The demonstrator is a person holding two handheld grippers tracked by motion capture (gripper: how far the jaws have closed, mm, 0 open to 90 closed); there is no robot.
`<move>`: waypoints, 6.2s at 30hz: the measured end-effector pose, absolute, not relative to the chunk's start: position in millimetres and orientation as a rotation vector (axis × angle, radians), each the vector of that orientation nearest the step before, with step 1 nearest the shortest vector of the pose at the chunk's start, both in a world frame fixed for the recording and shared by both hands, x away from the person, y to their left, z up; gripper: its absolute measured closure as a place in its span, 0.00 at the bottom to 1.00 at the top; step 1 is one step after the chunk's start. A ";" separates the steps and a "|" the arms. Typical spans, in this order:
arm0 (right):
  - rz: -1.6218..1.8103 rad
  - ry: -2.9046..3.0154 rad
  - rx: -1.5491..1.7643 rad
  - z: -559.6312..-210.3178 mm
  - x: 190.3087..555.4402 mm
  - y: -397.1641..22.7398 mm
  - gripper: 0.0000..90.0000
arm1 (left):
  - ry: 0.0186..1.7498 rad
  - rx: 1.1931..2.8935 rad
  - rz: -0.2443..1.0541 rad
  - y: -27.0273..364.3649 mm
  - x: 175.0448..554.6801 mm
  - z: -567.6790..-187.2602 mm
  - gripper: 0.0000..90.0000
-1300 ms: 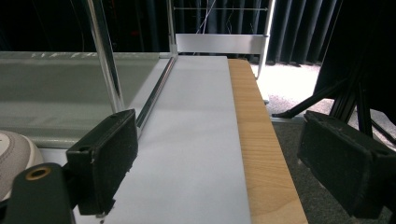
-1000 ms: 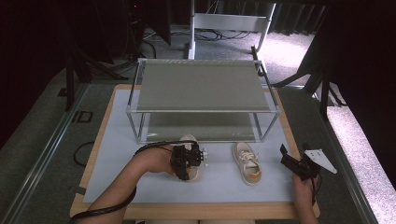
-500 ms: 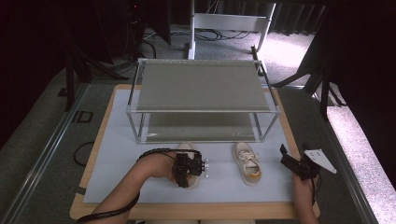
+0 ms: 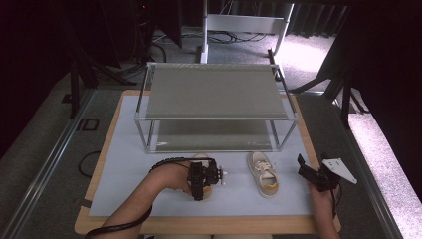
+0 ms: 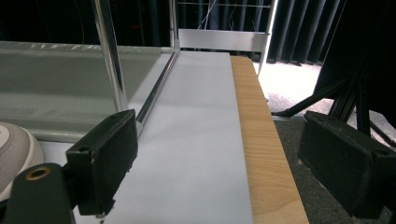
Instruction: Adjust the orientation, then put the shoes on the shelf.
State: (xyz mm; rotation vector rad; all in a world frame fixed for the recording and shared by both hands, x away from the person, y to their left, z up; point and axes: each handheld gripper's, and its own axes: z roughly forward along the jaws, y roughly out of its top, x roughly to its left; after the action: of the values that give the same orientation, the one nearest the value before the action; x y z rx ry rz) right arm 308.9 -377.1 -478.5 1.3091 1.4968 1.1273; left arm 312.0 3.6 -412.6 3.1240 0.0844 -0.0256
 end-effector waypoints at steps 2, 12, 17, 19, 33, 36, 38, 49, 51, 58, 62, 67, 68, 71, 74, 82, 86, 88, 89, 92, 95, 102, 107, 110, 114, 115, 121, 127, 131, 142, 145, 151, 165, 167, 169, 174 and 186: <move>1.131 1.506 1.313 -478.4 309.5 -377.5 0.13 | 0.081 3.123 -0.023 3.5 311.2 -413.2 0.56; 1.149 1.905 1.209 -474.3 313.7 -383.3 0.13 | 0.087 3.131 -0.043 3.0 311.8 -413.2 0.53; 1.085 2.170 1.114 -467.4 314.0 -380.6 0.13 | 0.097 3.131 -0.048 2.8 312.3 -413.1 0.53; 1.049 2.248 1.078 -463.6 314.1 -378.2 0.15 | 0.099 3.130 -0.052 2.8 312.5 -412.9 0.53; 0.756 2.614 0.861 -436.6 317.9 -362.9 0.17 | 0.107 3.125 -0.046 2.6 313.9 -411.0 0.53; 0.691 2.675 0.821 -434.2 317.4 -360.0 0.18 | 0.103 3.128 -0.045 2.6 313.9 -411.0 0.53; 0.628 2.717 0.809 -433.9 317.3 -357.9 0.18 | 0.107 3.127 -0.044 2.3 313.7 -411.1 0.53; 0.331 2.898 0.672 -426.1 312.7 -342.3 0.19 | 0.108 3.129 -0.053 2.1 314.3 -411.3 0.53; 0.296 2.918 0.623 -422.8 310.7 -337.6 0.21 | 0.108 3.130 -0.055 1.9 314.4 -411.3 0.53; 0.253 2.951 0.475 -402.2 306.4 -317.6 0.26 | 0.110 3.131 -0.059 1.4 314.8 -411.3 0.53; 0.273 2.959 0.420 -391.4 308.4 -306.4 0.26 | 0.116 3.130 -0.060 1.4 315.0 -411.3 0.53; 0.279 2.966 0.331 -380.2 312.7 -287.7 0.28 | 0.117 3.135 -0.064 0.5 315.2 -411.8 0.53; 0.277 2.966 0.322 -379.4 313.4 -285.1 0.28 | 0.117 3.134 -0.065 0.5 315.3 -411.9 0.53; 0.287 2.997 0.275 -377.6 314.6 -274.7 0.33 | 0.144 3.127 -0.080 1.0 316.4 -411.5 0.53; 0.284 3.023 0.232 -377.7 313.7 -264.7 0.38 | 0.147 3.124 -0.084 1.5 316.9 -411.5 0.53; 0.247 3.064 0.046 -383.9 311.9 -243.7 0.54 | 0.126 3.130 -0.075 0.7 316.5 -412.5 0.53; 0.165 3.096 -0.033 -392.3 313.9 -234.0 0.65 | 0.120 3.131 -0.072 0.5 316.4 -412.6 0.53; 0.102 3.093 -0.049 -397.2 315.6 -230.4 0.71 | 0.120 3.130 -0.073 0.7 316.4 -412.9 0.53; 0.102 3.093 -0.049 -397.2 315.6 -230.4 0.71 | 0.120 3.130 -0.073 0.7 316.4 -412.9 0.53; 0.053 3.101 -0.110 -401.9 317.6 -225.2 0.77 | 0.116 3.124 -0.074 1.5 316.6 -412.9 0.53; 0.063 3.108 -0.147 -398.8 314.7 -221.2 0.80 | 0.116 3.122 -0.075 1.9 316.7 -412.9 0.53; 0.188 3.081 -0.195 -396.0 312.2 -209.4 0.80 | 0.113 3.125 -0.069 1.2 316.3 -413.1 0.53; 0.252 3.060 -0.211 -391.9 310.2 -196.3 0.80 | 0.100 3.121 -0.061 1.8 315.7 -413.1 0.53; 0.287 3.041 -0.221 -389.5 309.2 -183.8 0.80 | 0.092 3.121 -0.058 2.0 314.8 -413.2 0.53; 0.285 3.058 -0.225 -389.7 307.8 -169.3 0.80 | 0.075 3.120 -0.043 2.7 314.9 -412.5 0.53; 0.281 3.064 -0.222 -390.8 306.7 -165.8 0.80 | 0.080 3.111 -0.043 3.1 314.3 -412.6 0.53; 0.307 3.066 -0.272 -401.5 305.2 -154.3 0.78 | -0.026 3.151 -0.049 4.9 317.8 -408.7 0.53; 0.355 3.044 -0.276 -398.4 303.5 -154.6 0.72 | 0.086 3.078 -0.036 7.0 313.5 -412.1 0.53; 0.366 3.026 -0.258 -394.3 302.6 -156.7 0.66 | 0.091 3.084 -0.038 5.4 312.6 -416.4 0.53; 0.351 3.025 -0.265 -399.7 301.0 -161.4 0.80 | -0.100 2.965 -0.055 9.7 308.0 -411.7 0.79; 0.381 2.997 -0.262 -397.5 302.9 -165.5 0.80 | -0.148 2.919 -0.018 12.4 305.3 -409.3 0.81; 0.361 2.947 -0.251 -396.9 310.6 -176.2 0.80 | -0.243 2.827 0.123 21.2 308.0 -398.4 0.86; 0.412 2.833 -0.248 -379.3 341.7 -178.1 0.80 | -0.468 2.705 0.341 14.8 337.5 -403.3 0.87; 0.413 2.820 -0.249 -379.0 349.0 -175.9 0.80 | -0.522 2.700 0.343 13.4 343.2 -403.5 0.87; 0.416 2.817 -0.232 -378.8 355.6 -173.9 0.80 | -0.525 2.722 0.335 11.0 351.2 -405.5 0.87; 0.423 2.807 -0.235 -380.8 370.3 -168.3 0.80 | -0.510 2.791 0.318 5.6 370.8 -412.2 0.86; 0.457 2.783 -0.207 -394.1 399.1 -163.7 0.79 | -0.583 2.727 0.309 4.6 407.0 -418.4 0.86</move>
State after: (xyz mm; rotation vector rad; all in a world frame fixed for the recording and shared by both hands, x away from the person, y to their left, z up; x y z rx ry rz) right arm 399.1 -163.7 -394.1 -0.2067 2.7833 0.4565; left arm 407.0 4.6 -418.4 2.7273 -0.5835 0.3094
